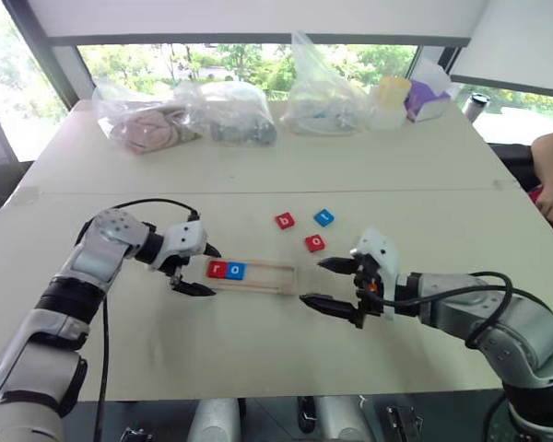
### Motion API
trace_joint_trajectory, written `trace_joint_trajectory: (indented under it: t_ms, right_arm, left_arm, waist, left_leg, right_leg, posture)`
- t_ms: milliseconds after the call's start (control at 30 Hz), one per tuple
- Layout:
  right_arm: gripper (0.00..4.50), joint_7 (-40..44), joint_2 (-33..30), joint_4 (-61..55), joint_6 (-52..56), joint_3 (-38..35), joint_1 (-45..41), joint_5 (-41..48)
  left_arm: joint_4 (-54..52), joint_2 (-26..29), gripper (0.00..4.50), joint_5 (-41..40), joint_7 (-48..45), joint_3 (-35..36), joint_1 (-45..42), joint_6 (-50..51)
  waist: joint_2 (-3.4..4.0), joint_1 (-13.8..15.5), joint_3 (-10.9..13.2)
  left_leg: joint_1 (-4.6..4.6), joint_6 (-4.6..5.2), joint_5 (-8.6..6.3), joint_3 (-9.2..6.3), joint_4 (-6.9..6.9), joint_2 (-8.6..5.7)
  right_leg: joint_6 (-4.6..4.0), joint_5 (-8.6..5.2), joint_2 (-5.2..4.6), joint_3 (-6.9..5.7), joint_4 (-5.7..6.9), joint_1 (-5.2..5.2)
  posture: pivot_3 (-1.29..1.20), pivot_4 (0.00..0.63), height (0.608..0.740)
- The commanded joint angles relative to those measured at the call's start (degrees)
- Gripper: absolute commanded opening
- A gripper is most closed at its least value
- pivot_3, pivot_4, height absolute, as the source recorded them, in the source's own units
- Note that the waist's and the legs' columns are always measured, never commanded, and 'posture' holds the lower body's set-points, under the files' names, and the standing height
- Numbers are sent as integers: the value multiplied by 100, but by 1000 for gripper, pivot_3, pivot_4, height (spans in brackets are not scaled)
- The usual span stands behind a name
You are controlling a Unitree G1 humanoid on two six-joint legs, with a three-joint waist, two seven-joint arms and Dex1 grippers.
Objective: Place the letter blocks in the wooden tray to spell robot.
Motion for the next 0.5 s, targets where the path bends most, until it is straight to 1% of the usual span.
trace_joint_trajectory:
  t_ms: [33, 200, 300, 400, 500]
  right_arm:
    - [4500, -373, 350, 554, -390, 97, -549, -551]
    - [4500, -791, 1146, 2201, -871, 762, -1753, -1631]
    - [4500, -1317, 2066, 3692, -1114, 938, -2577, -2189]
    - [4500, -1502, 2630, 4621, -1391, 1061, -2958, -2609]
    - [4500, -1635, 3066, 5241, -1520, 1123, -3167, -2889]
  left_arm:
    - [-460, 231, 4448, -150, -94, 186, 150, 472]
    - [-1103, 555, 4448, -468, -80, 522, 252, 1255]
    - [-1038, 797, 4448, -428, 161, 809, 131, 1310]
    - [-649, 923, 4448, -429, 393, 1070, -206, 1343]
    - [-998, 1287, 4448, -790, 310, 1488, -213, 1935]
  waist:
    - [0, -34, 0]
    - [-4, -128, 4]
    - [-2, -141, 5]
    - [-4, -95, 5]
    - [-4, -110, 5]
  left_leg:
    - [0, 0, 0, 0, -1, 0]
    - [-3, 1, 0, -1, -1, 1]
    - [-3, 1, 1, -3, -4, 5]
    - [-6, 2, 1, -11, -7, 9]
    - [-14, 2, 1, -11, -13, 7]
  right_leg:
    - [0, 0, 1, 0, 0, -1]
    - [-1, 1, 6, 1, 9, -9]
    - [-7, 4, 13, 4, 18, -15]
    - [-18, 12, 23, 4, 31, -23]
    - [-6, 5, 17, 1, 37, -29]
  posture:
    - [0, 150, 740]
    - [0, 150, 740]
    - [0, 150, 740]
    - [0, 150, 740]
    - [0, 150, 740]
